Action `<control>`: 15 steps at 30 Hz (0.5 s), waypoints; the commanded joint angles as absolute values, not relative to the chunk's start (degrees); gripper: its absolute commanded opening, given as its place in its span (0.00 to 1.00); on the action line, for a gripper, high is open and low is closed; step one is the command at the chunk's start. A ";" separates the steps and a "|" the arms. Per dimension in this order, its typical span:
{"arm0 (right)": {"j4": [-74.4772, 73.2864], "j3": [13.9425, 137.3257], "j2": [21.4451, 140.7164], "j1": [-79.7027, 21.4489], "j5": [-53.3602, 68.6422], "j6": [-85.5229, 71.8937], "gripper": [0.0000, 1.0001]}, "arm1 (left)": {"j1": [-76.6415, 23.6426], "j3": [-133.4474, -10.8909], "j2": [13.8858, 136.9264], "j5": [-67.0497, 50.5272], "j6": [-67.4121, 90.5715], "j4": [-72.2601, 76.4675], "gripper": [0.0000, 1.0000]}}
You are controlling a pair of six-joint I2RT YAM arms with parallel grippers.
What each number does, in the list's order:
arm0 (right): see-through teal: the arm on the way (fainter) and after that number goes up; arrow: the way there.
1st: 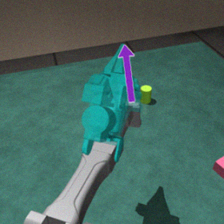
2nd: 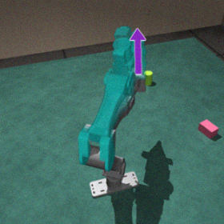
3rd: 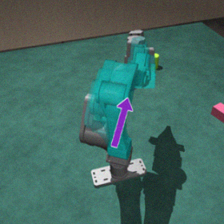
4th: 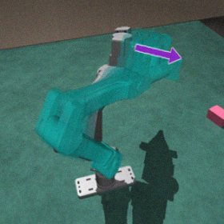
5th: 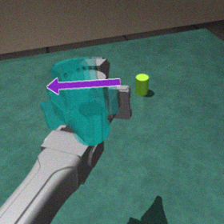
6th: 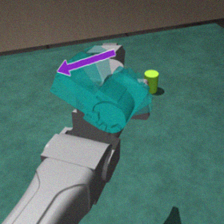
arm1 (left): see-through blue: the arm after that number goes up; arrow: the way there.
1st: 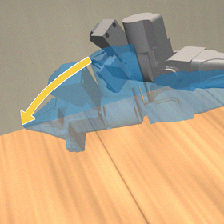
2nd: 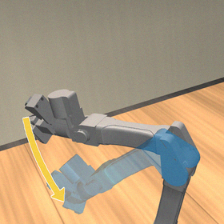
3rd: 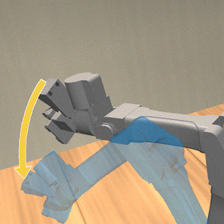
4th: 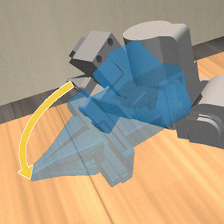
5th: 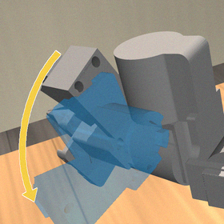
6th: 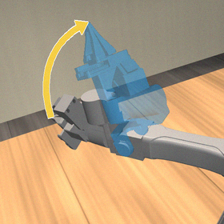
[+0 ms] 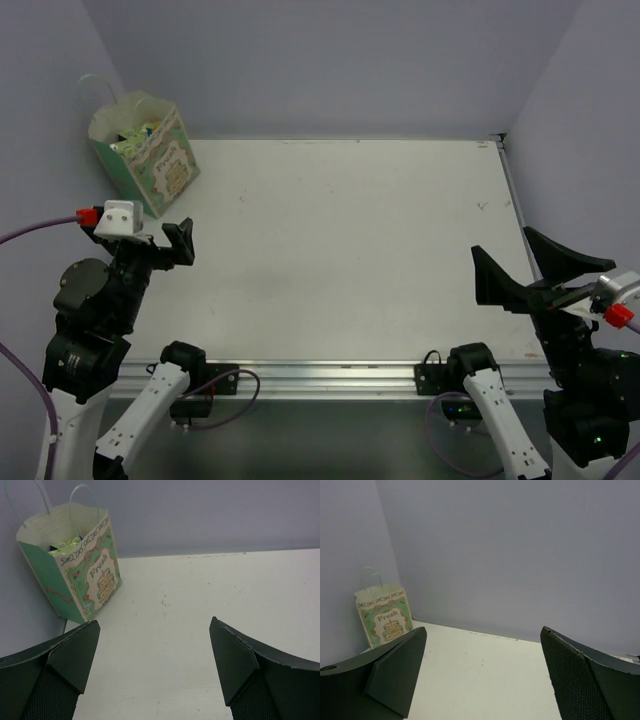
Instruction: Take the snacks out of the paper bag
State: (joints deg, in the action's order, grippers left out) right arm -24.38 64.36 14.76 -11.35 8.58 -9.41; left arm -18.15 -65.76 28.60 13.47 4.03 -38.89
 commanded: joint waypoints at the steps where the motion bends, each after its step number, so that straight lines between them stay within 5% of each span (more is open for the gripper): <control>1: -22.68 64.16 15.73 -11.43 9.14 -10.64 0.99 | -18.63 -63.37 28.39 13.10 4.48 -38.06 1.00; 15: -18.63 55.90 16.52 -12.22 16.78 -13.44 0.99 | -15.49 -71.54 52.63 15.13 7.39 -34.55 0.98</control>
